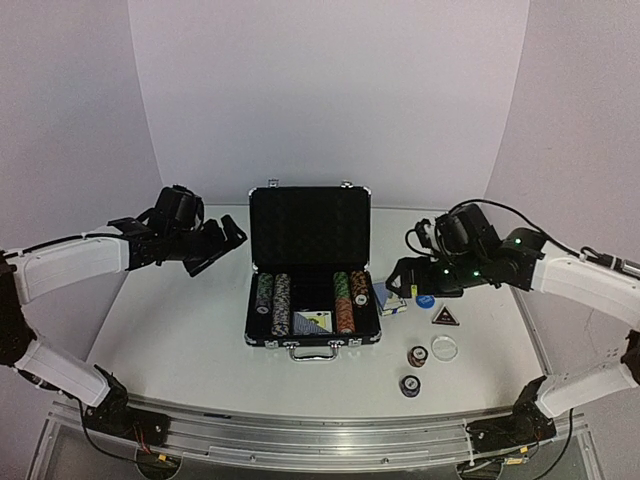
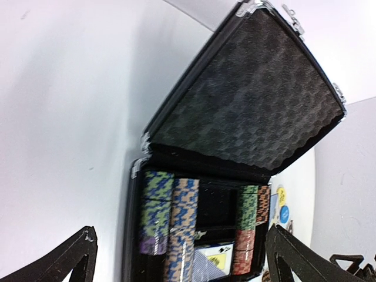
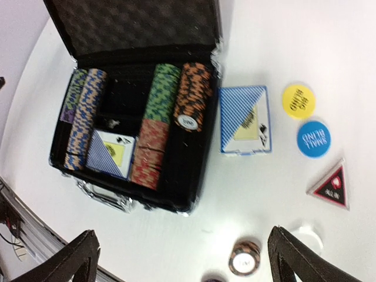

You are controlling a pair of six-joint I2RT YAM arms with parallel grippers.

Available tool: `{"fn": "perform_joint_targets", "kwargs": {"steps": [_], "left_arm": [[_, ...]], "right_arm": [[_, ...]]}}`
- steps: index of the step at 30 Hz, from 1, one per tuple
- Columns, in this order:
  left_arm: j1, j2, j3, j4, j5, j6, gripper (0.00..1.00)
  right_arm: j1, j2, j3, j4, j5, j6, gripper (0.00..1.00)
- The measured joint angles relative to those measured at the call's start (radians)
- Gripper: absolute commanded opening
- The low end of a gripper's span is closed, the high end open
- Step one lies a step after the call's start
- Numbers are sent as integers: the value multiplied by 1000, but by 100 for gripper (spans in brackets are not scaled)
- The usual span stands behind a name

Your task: Pack up texas hold em set

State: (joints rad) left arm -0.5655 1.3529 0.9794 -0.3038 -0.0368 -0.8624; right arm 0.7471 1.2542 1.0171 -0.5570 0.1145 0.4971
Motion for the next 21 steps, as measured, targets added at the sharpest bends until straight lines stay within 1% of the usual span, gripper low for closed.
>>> {"fn": "perform_joint_targets", "kwargs": {"steps": [5,8,12,21], "left_arm": [[-5,-74,-31,-67,-24,-3,100],[-12,-87,-46,-81,-29,-4,100],[-21,-86,-48,-81,-29,-3,100],[-42,-4,-48,-76,-26,-3,100]], "right_arm": [[0,-179,-151,-90,11,18,92],[0,-221,-191,-122,4,34,89],[0,-174,-198,-130,-7,43,87],[0,39,-199,-122,-6,53,84]]}}
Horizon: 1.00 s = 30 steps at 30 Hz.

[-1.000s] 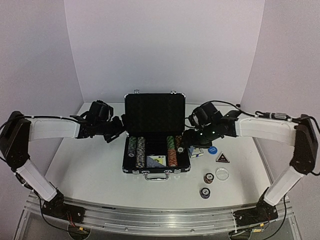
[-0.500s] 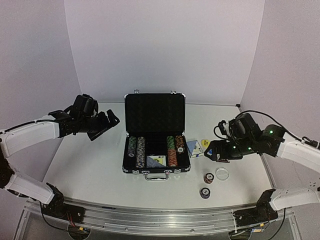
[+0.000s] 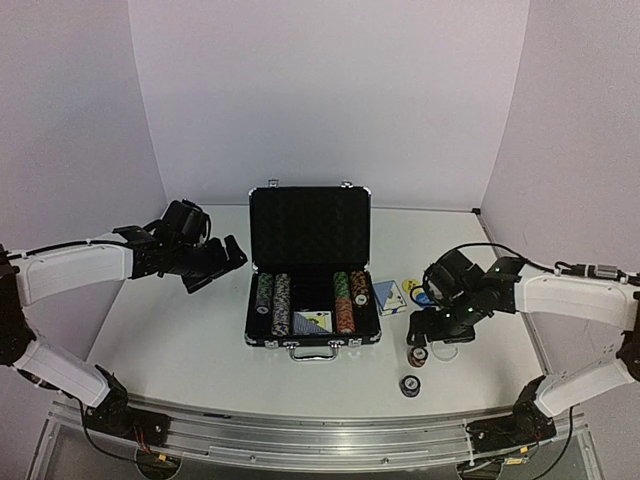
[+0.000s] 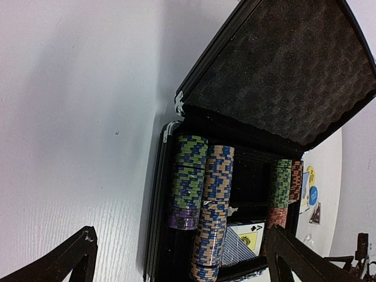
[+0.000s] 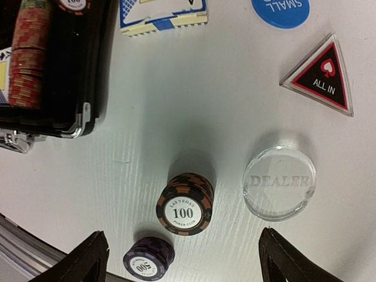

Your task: Pack up texas hold em set

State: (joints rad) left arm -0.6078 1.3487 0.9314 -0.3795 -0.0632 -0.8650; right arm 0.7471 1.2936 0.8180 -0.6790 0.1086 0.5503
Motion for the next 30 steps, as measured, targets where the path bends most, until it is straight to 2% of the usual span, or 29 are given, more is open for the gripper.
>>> {"fn": "perform_joint_targets", "kwargs": {"steps": [8,15,30], "left_arm": [[-3,62,7,32,9,2,100],[-3,110,33,49,15,5,100],[-3,126,45,56,19,5,100]], "right_arm": [[0,118,0,33,-1,0,79],[0,196,0,63,4,-2,67],[31,302,10,87,22,-1,59]]}}
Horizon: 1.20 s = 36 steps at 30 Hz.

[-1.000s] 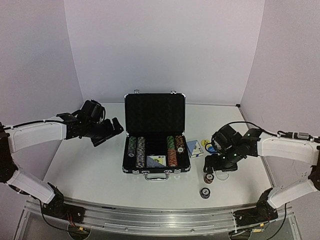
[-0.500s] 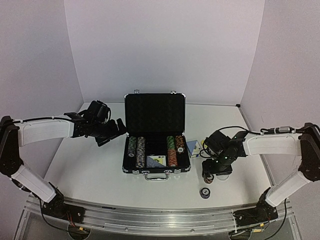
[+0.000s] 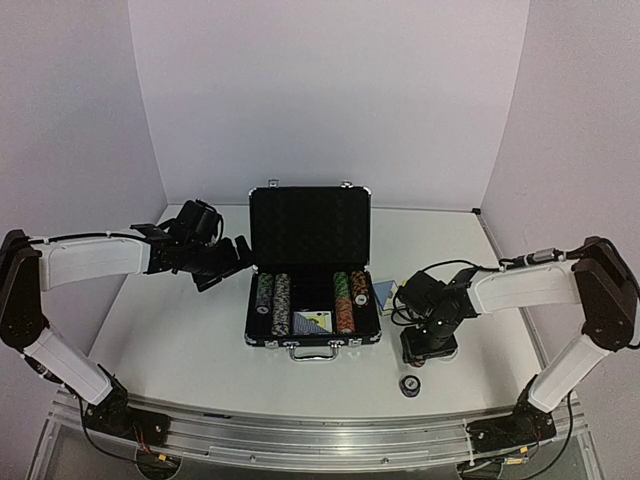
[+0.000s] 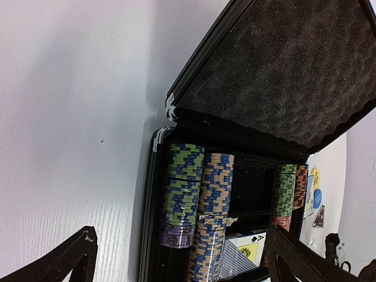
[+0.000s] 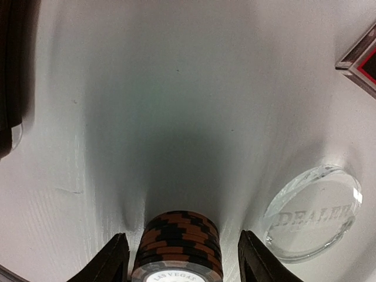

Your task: Pack up texas hold em set

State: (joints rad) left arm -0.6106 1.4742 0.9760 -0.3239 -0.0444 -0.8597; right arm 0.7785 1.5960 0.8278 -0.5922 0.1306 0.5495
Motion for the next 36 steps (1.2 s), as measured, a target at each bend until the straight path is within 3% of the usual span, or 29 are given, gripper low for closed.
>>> {"fn": "perform_joint_targets", "kwargs": {"steps": [8,24,29,36], "left_arm": [[0,0,-3,11,0,0,100],[0,0,-10,13,-1,-1,100],[0,0,-19,17,-2,-3,100],[0,-2,-35,20,-3,-5,100]], "right_arm": [[22,25,8,1,26,2,51],[60,37,17,-7,62,9,48],[69,44,25,-15,72,13,42],[71,48,29,-20,79,23,25]]}}
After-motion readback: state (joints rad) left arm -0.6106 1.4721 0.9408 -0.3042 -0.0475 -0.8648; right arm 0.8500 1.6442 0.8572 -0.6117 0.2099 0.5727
